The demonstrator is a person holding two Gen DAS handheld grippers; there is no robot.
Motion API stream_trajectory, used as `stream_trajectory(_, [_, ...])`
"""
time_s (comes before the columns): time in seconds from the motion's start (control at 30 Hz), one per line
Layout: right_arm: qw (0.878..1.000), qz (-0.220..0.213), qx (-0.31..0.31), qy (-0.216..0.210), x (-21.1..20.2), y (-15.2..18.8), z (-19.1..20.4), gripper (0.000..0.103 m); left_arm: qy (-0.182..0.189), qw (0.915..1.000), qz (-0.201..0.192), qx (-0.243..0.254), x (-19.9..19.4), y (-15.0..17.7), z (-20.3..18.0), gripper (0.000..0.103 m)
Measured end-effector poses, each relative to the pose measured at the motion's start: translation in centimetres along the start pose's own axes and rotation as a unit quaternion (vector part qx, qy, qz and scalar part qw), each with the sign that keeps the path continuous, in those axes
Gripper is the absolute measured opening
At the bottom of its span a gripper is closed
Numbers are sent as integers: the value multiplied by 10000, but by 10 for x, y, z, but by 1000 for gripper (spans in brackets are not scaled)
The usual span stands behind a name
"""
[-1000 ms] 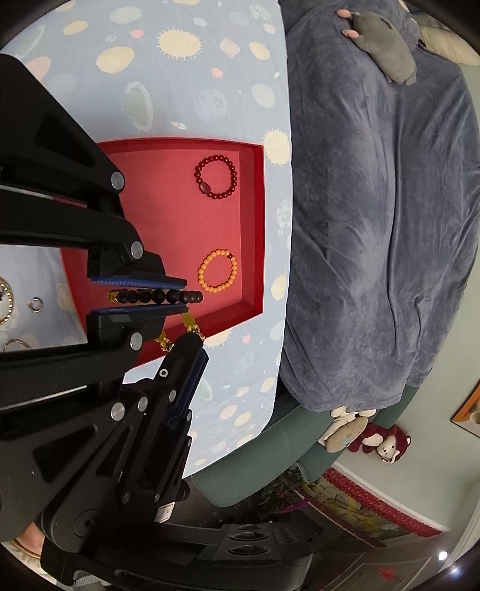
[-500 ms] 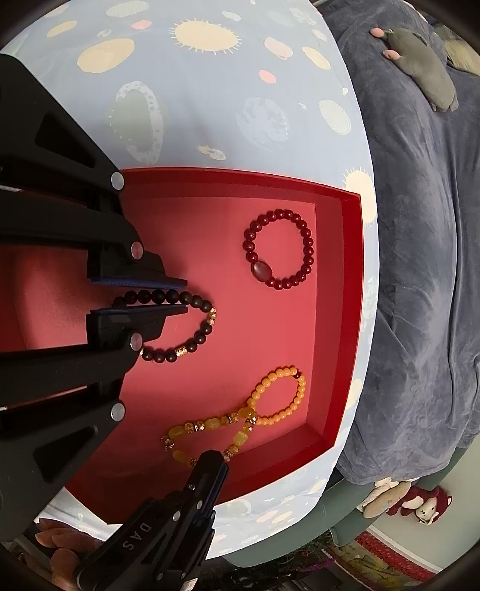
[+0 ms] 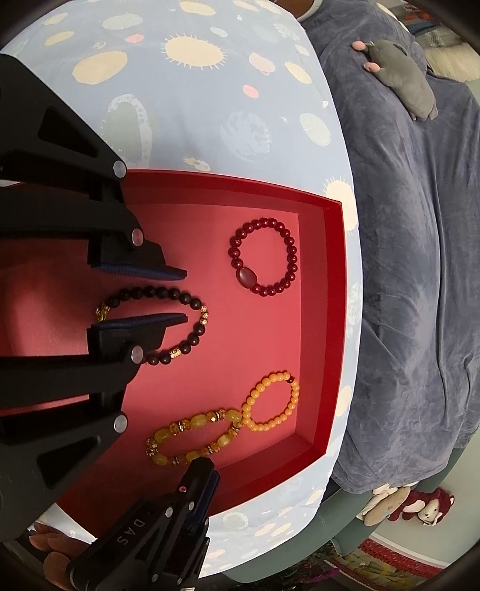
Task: Organize jewelry
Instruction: 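Carry both bracelets into the red tray and open both tools, then move both tools back over the remaining jewelry beside the tray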
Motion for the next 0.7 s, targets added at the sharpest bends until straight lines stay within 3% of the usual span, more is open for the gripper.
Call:
stream_trajectory(0.07, [10000,-84,0,-19,-6,-2,0,24,-87,9999,-140,41,-6,-3,-1,34])
stream_trajectory(0.13, [9999,-143,-17,-35,-12,-3,2,25,-65,9998,-207,38,-13,-6,-2,37])
stream_trajectory(0.43, [9994,-333,-23,-94,-50,4,14,26,-12,9991,-412,-33,-50,-1,-4,42])
stream_trajectory(0.7, [9989,-449,-33,-125,-91,31,25,26,58,9985,-532,-134,-92,23,-2,43])
Point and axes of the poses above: each gripper's, at about its wrist camera, not at the fingertips, and x roughly the way its jaws point, z to its left, y to its underside, the point moved 7 cm from there along x, roughly the way its jaws point, and after that the axes turned 10 degrees about -y, right-handed, at the moved point
